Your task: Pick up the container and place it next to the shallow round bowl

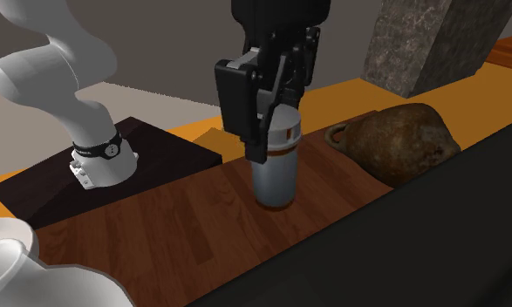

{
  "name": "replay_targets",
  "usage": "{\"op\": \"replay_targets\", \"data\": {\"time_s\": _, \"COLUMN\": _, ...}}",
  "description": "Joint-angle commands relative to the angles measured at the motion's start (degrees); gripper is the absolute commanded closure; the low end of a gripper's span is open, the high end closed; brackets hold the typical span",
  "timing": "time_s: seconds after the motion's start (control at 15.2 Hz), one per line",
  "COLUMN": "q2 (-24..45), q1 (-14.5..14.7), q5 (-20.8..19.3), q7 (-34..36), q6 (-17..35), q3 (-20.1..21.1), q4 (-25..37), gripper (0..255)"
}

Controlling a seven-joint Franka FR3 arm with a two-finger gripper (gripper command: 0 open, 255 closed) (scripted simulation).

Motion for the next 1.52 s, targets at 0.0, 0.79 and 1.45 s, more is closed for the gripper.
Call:
{"op": "replay_targets", "data": {"time_s": 0.0, "q2": -2.18, "q1": -1.25, "q5": -0.02, "q7": -2.30, "q6": 0.46, "q3": -0.98, "q4": -2.64, "gripper": 255}}
{"op": "replay_targets", "data": {"time_s": 0.79, "q2": -10.23, "q1": -8.70, "q5": -1.05, "q7": -16.93, "q6": 2.01, "q3": -8.32, "q4": -12.16, "gripper": 255}}
{"op": "replay_targets", "data": {"time_s": 1.45, "q2": -10.81, "q1": -15.02, "q5": -1.55, "q7": -30.40, "q6": 1.86, "q3": -15.58, "q4": -12.45, "gripper": 255}}
